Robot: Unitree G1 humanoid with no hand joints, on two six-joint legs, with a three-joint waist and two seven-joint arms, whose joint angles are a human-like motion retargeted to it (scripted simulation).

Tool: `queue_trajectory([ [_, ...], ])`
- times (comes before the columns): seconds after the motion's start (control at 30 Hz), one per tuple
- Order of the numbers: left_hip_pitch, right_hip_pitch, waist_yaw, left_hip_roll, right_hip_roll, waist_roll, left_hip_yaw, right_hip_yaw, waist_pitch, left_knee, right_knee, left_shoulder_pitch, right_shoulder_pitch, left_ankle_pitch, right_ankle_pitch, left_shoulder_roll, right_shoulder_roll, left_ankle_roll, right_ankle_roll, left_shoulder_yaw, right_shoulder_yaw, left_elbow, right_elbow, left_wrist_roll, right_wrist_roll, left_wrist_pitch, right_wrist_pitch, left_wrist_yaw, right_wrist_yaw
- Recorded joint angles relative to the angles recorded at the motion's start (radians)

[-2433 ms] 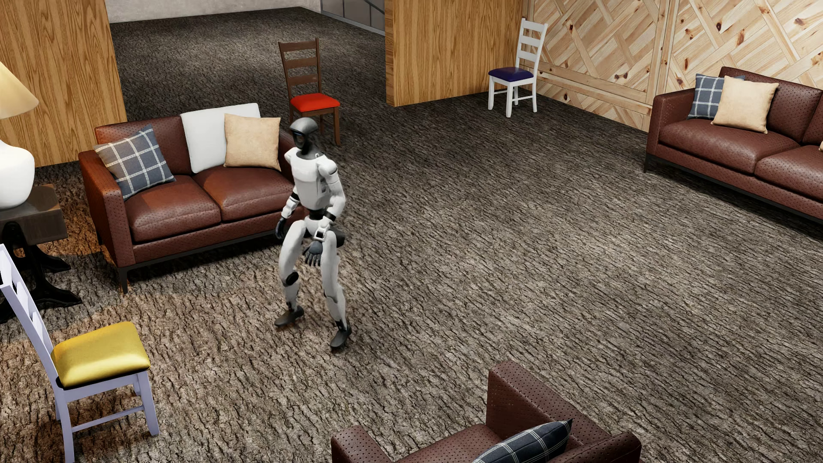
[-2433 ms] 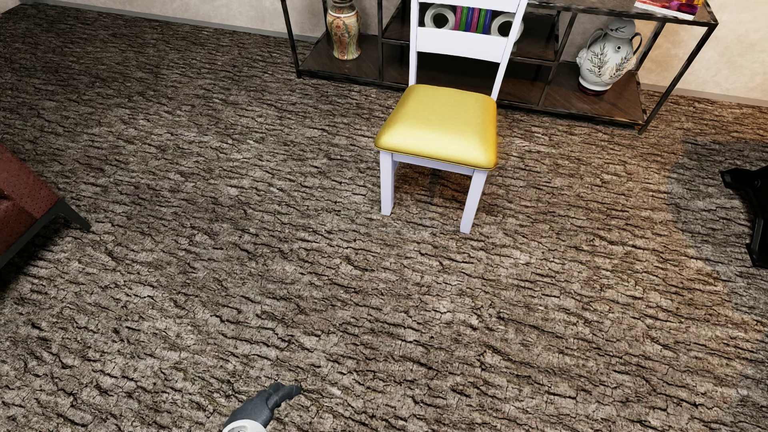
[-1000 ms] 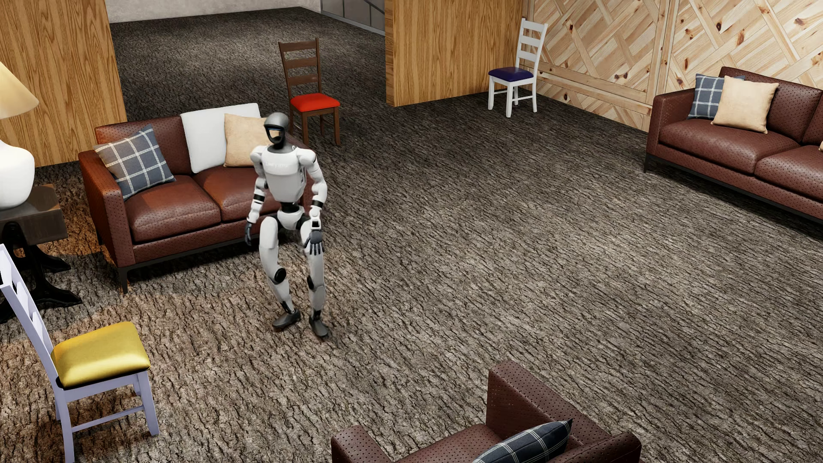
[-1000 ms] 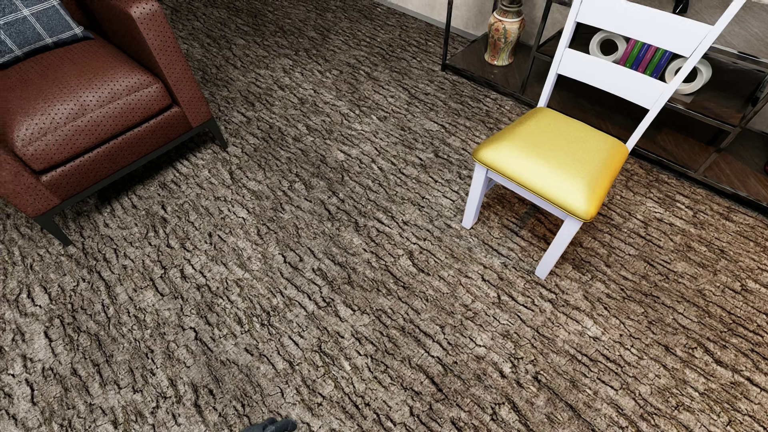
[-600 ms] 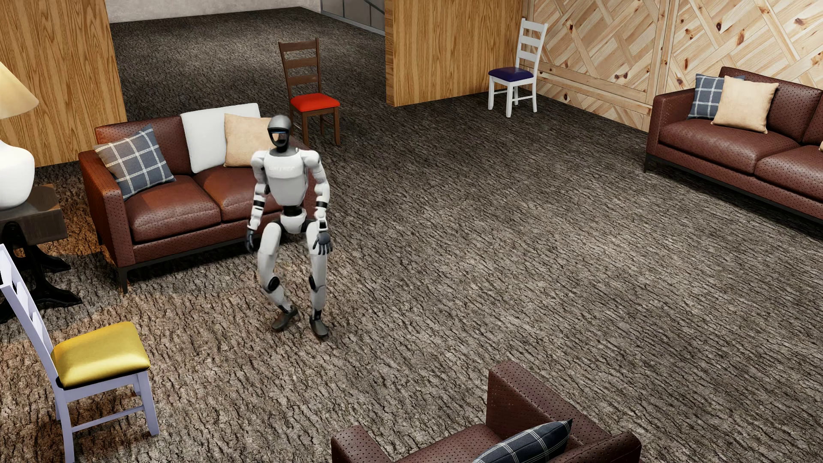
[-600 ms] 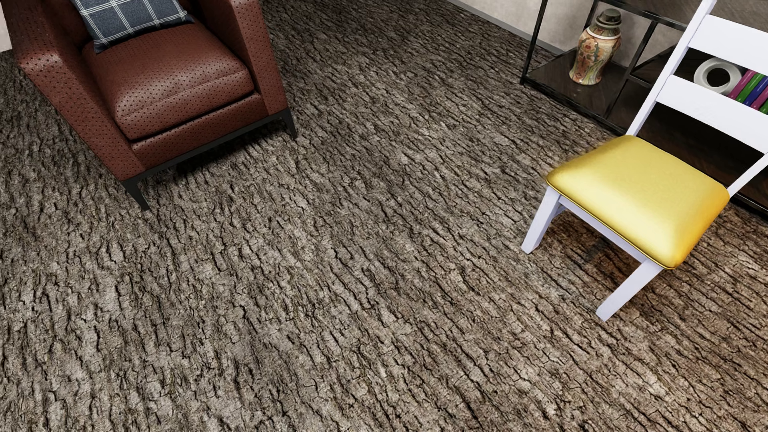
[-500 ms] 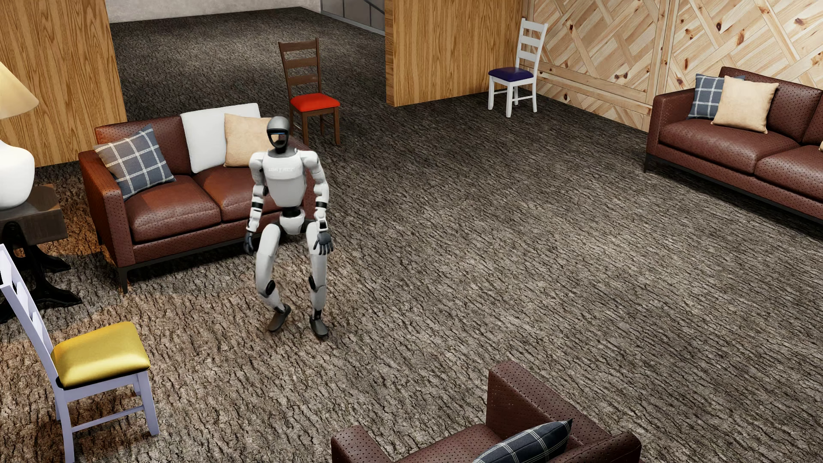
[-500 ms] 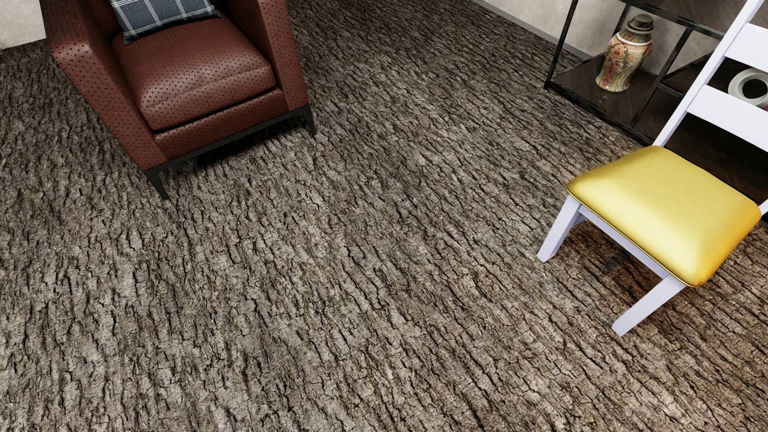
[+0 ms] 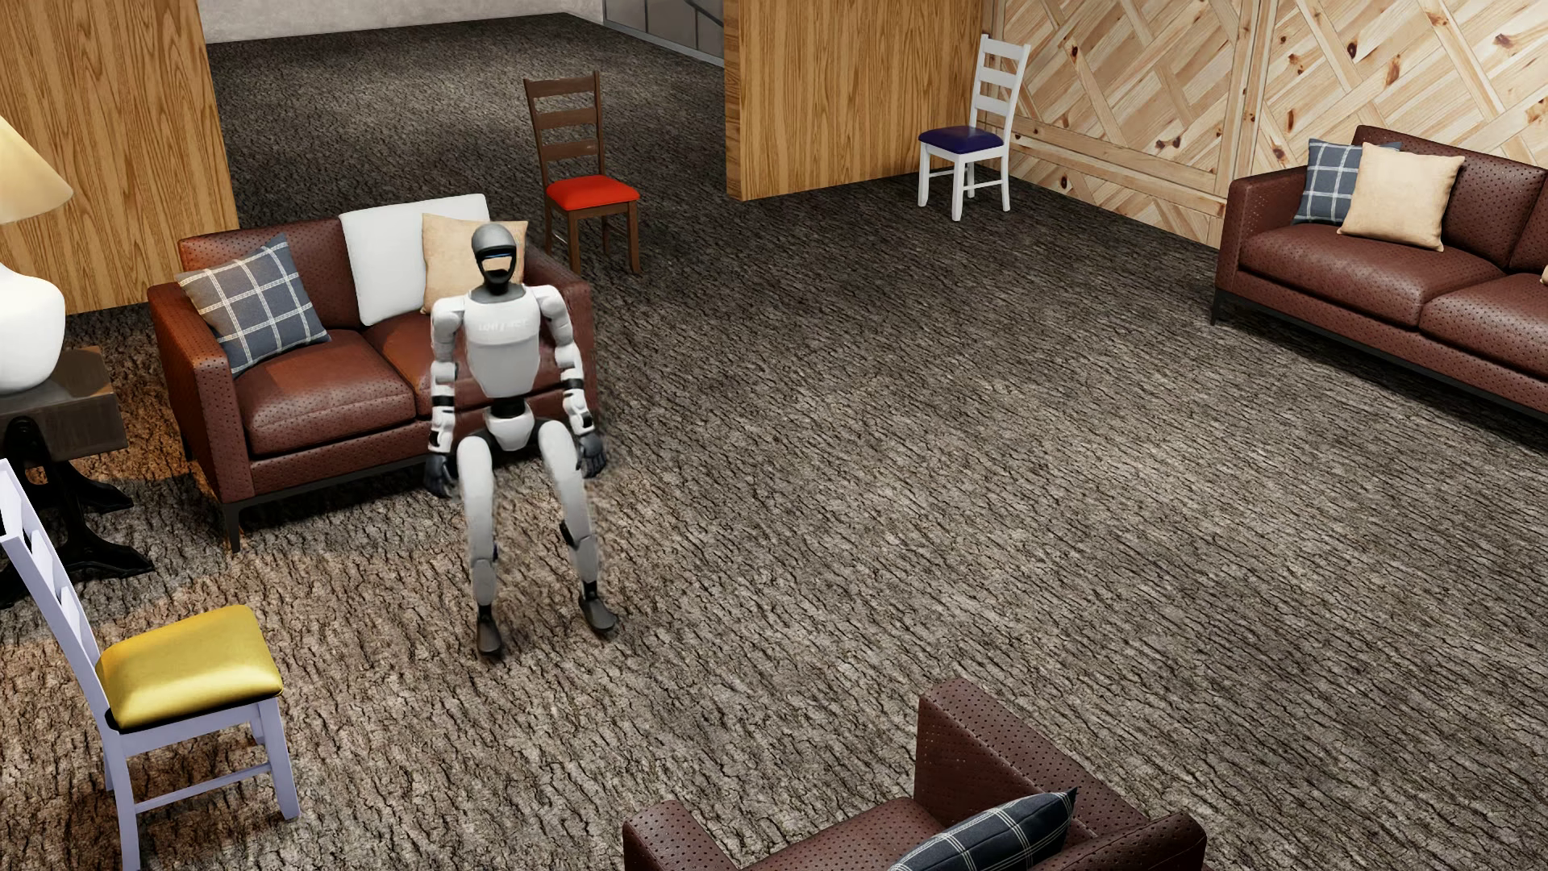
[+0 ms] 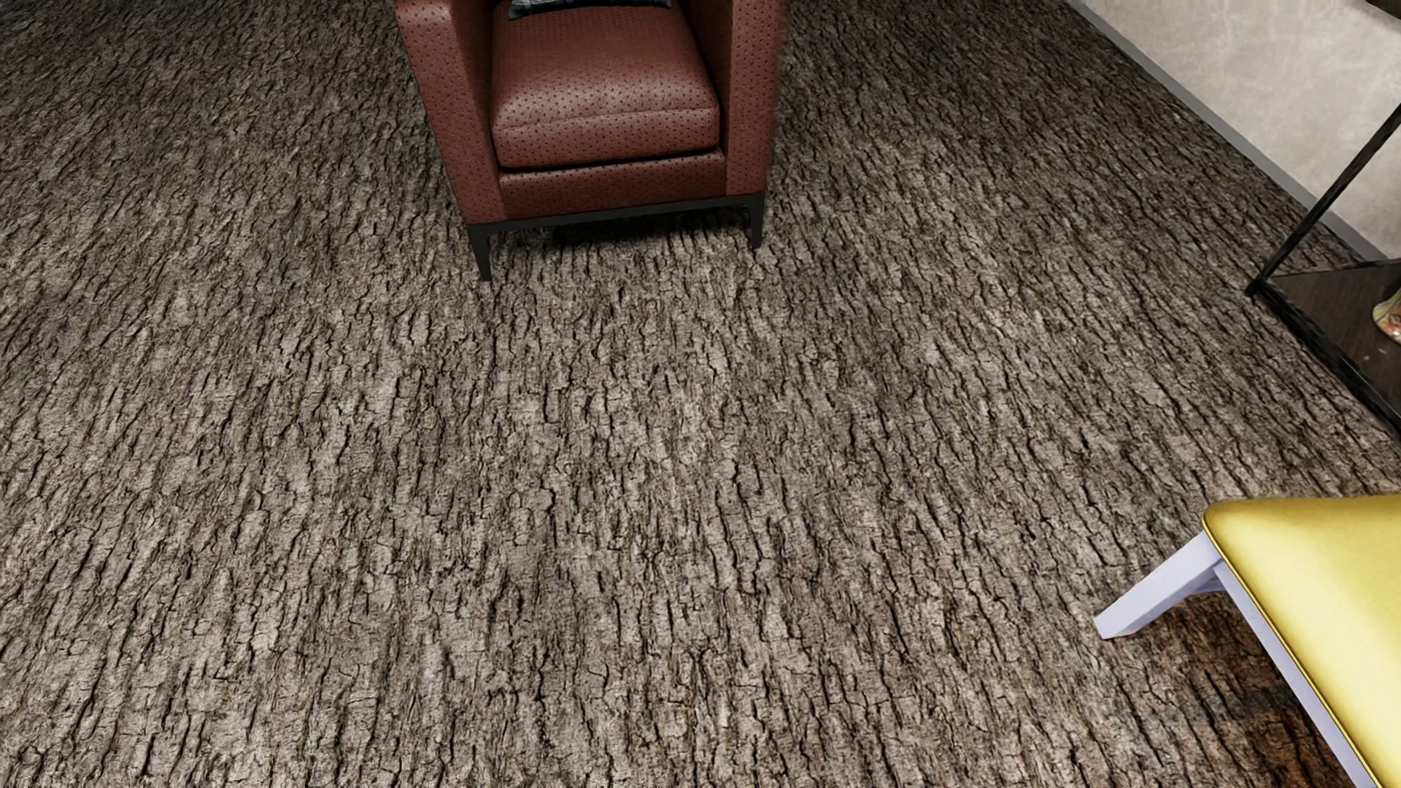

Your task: Walk towards the dark red chair

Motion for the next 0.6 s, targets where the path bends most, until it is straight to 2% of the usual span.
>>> queue_trajectory([
  [0.1,-0.057,0.002,0.000,0.037,0.032,0.007,-0.019,-0.051,0.004,0.070,0.006,0.025,-0.026,0.032,-0.014,-0.001,-0.002,-0.001,-0.027,-0.009,-0.024,0.023,-0.037,-0.006,0.039,0.012,0.004,-0.024,-0.042],
  [0.17,-0.119,0.002,0.000,0.067,0.043,0.011,0.014,-0.082,0.009,0.161,0.011,0.037,-0.029,0.073,-0.025,-0.003,-0.012,-0.002,-0.039,-0.001,-0.029,0.034,-0.057,-0.019,0.058,0.021,-0.011,-0.030,-0.052],
  [0.23,-0.186,0.004,0.002,0.122,0.052,0.016,0.110,-0.114,0.013,0.260,0.012,0.054,-0.036,0.115,-0.034,-0.013,-0.021,0.007,-0.047,0.044,-0.019,0.021,-0.068,-0.067,0.060,0.025,-0.025,-0.019,-0.051],
  [0.3,-0.228,0.007,0.009,0.171,0.061,0.024,0.212,-0.137,0.014,0.323,0.011,0.069,-0.044,0.103,-0.039,-0.013,-0.021,0.042,-0.052,0.071,-0.007,-0.003,-0.079,-0.089,0.057,0.016,-0.033,-0.002,-0.048],
  [0.37,-0.248,0.016,0.020,0.144,0.066,0.027,0.227,-0.146,0.013,0.325,0.007,0.081,-0.052,0.047,-0.043,-0.009,-0.011,0.065,-0.054,0.079,0.002,-0.021,-0.086,-0.083,0.059,0.013,-0.038,0.006,-0.050],
  [0.43,-0.248,0.032,0.026,0.066,0.067,0.027,0.157,-0.147,0.009,0.254,-0.004,0.081,-0.055,0.013,-0.043,-0.005,-0.005,0.032,-0.054,0.074,0.023,-0.018,-0.086,-0.056,0.055,0.015,-0.047,0.010,-0.043],
  [0.47,-0.236,0.042,0.027,0.017,0.066,0.026,0.102,-0.145,0.006,0.199,-0.014,0.083,-0.060,0.044,-0.040,-0.004,-0.002,0.031,-0.054,0.071,0.037,-0.017,-0.082,-0.042,0.049,0.015,-0.048,0.008,-0.036],
  [0.5,-0.205,0.053,0.026,-0.011,0.062,0.025,0.090,-0.141,0.003,0.142,-0.027,0.086,-0.065,0.084,-0.036,-0.008,-0.002,0.084,-0.053,0.073,0.050,-0.016,-0.077,-0.035,0.044,0.015,-0.049,0.006,-0.028],
  [0.6,-0.113,0.063,0.022,-0.028,0.040,0.020,0.153,-0.106,-0.005,0.025,-0.018,0.090,-0.079,0.066,-0.036,-0.033,0.003,0.099,-0.047,0.087,0.066,-0.007,-0.059,-0.030,0.037,0.022,-0.037,0.005,-0.026],
])
